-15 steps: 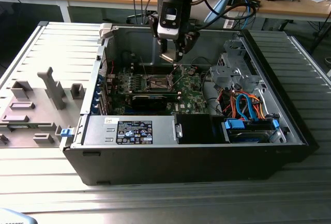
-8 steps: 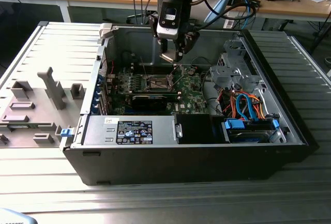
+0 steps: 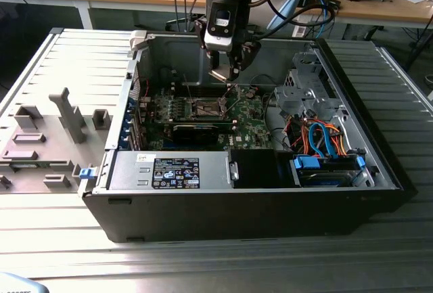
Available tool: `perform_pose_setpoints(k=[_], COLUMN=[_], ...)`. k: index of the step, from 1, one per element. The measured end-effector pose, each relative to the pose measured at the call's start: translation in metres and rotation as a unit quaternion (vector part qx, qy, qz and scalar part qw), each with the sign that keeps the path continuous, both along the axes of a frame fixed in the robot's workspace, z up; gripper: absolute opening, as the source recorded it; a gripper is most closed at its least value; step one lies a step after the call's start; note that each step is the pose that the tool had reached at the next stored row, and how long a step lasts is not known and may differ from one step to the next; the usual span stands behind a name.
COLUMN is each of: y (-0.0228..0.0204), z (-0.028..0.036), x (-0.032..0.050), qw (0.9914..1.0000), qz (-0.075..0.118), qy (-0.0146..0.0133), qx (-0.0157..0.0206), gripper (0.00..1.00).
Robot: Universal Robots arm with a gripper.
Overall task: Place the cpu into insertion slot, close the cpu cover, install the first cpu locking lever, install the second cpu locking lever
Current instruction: 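Place the cpu into insertion slot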
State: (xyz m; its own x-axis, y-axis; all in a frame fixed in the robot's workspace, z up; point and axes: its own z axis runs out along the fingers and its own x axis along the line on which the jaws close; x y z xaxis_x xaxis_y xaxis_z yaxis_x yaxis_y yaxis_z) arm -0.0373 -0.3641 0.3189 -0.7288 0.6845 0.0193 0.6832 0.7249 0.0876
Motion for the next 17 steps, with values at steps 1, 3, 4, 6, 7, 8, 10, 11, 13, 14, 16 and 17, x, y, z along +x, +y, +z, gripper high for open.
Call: perform_pose_setpoints(k=[1, 3, 4, 6, 7, 8, 10, 11, 13, 14, 16, 17], y=[0.0, 0.0, 0.0, 0.0, 0.0, 0.0, 0.0, 0.0, 0.0, 0.0, 0.0, 0.0], z=[0.0, 0.0, 0.0, 0.0, 0.0, 0.0, 0.0, 0.0, 0.0, 0.0, 0.0, 0.0], x=[0.0, 0.0, 0.0, 0.0, 0.0, 0.0, 0.0, 0.0, 0.0, 0.0, 0.0, 0.0], qw=[1.0, 1.0, 1.0, 0.99999, 0.99998, 0.99998, 0.99996, 0.99995, 0.99993, 0.99992, 0.99989, 0.99988], qz=[-0.001, -0.003, -0.003, -0.004, -0.006, -0.007, -0.009, -0.01, -0.012, -0.013, -0.015, -0.016], qy=[0.0, 0.0, 0.0, 0.0, 0.0, 0.0, 0.0, 0.0, 0.0, 0.0, 0.0, 0.0], qx=[0.0, 0.0, 0.0, 0.0, 0.0, 0.0, 0.0, 0.0, 0.0, 0.0, 0.0, 0.0], gripper=[0.54, 0.54, 0.54, 0.54, 0.54, 0.54, 0.54, 0.54, 0.54, 0.54, 0.54, 0.54])
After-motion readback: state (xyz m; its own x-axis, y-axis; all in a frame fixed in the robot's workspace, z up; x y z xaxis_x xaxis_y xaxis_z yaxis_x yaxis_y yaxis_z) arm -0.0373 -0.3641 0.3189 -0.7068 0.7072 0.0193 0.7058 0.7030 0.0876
